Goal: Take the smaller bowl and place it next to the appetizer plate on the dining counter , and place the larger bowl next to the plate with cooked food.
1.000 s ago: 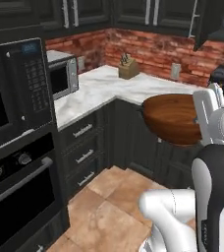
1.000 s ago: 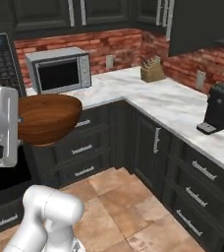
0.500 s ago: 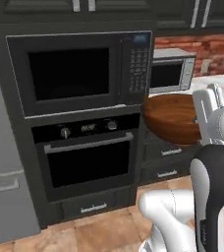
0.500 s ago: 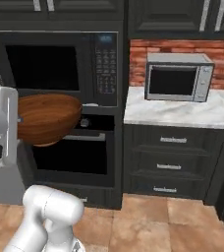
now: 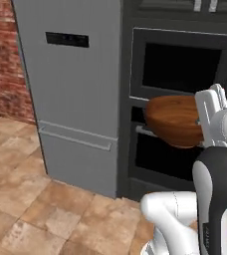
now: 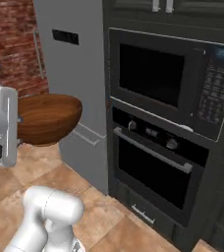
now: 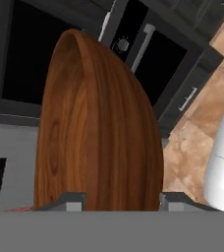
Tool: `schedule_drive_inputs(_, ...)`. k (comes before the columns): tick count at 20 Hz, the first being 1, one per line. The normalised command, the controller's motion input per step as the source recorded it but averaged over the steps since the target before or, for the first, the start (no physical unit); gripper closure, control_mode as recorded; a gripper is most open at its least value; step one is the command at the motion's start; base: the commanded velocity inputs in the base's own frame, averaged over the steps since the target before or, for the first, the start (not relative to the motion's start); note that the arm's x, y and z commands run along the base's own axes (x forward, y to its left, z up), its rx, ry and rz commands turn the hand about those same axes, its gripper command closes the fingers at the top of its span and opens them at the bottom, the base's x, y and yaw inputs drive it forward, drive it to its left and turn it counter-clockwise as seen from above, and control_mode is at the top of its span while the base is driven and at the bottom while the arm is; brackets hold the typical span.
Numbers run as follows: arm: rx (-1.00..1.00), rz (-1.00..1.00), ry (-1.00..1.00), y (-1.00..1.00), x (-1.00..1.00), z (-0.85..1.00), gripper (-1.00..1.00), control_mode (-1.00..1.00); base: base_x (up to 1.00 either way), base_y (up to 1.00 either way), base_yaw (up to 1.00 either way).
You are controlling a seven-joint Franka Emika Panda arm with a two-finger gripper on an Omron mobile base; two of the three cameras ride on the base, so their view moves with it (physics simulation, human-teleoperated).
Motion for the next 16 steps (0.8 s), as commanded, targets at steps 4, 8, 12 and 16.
schedule_drive_inputs(4,0.0,0.0,0.0,0.0,0.0,0.0,1.0,1.0,0.0,0.0,1.0)
schedule_drive_inputs(8,0.0,0.0,0.0,0.0,0.0,0.0,1.0,1.0,0.0,0.0,1.0)
schedule_drive_inputs(12,0.0,0.0,0.0,0.0,0.0,0.0,1.0,1.0,-0.18,-0.36,0.92)
schedule_drive_inputs(16,0.0,0.0,0.0,0.0,0.0,0.0,1.0,1.0,-0.2,-0.39,0.79)
